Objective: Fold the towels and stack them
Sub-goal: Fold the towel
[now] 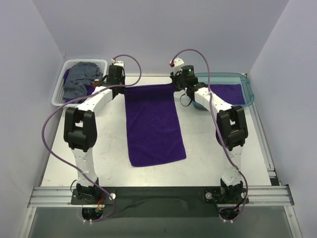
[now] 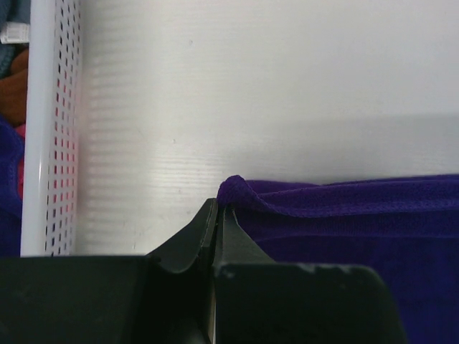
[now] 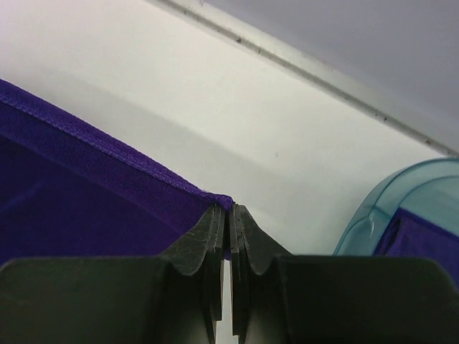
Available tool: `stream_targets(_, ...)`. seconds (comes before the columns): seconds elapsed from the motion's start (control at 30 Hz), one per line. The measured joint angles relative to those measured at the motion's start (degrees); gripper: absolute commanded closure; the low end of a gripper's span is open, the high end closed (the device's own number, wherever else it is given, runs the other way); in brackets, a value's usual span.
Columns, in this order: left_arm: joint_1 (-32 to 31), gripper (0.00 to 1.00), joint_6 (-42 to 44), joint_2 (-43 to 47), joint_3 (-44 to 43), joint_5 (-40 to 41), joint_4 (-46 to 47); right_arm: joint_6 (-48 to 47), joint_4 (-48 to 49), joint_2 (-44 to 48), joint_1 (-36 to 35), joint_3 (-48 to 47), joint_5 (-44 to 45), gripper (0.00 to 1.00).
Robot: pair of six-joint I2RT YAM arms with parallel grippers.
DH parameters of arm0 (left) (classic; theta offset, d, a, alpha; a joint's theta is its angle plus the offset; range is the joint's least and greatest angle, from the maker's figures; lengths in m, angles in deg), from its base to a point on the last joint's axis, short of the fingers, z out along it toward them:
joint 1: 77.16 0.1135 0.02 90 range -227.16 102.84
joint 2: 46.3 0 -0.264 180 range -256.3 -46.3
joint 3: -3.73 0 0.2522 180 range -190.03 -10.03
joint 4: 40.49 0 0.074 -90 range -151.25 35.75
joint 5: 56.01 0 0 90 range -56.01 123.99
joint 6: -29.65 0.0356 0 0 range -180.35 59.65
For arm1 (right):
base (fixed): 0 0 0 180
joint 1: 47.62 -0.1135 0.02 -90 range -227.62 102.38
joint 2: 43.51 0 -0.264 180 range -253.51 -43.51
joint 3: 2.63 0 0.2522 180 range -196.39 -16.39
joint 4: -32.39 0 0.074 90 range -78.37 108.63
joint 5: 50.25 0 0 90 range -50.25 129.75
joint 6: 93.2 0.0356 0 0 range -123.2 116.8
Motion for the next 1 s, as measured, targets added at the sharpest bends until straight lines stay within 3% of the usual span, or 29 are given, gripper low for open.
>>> stream_targets(0.3, -0.02, 1.00, -4.52, 13.40, 11.08, -6.45, -2.64, 1.84, -3.06, 12.17, -0.07, 11.63, -1.66, 1.00)
stream_targets(0.57, -0.22, 1.00, -12.79, 26.43, 26.69, -14.34, -5.49, 6.80, -8.15, 25.09, -0.22, 22.36, -3.56, 1.00)
stream_targets(1.0, -3.08, 1.00, -19.65, 33.99, 44.19, -20.26, -10.54, 21.64, -18.53, 32.22, -0.44, 39.28, -8.70, 1.00)
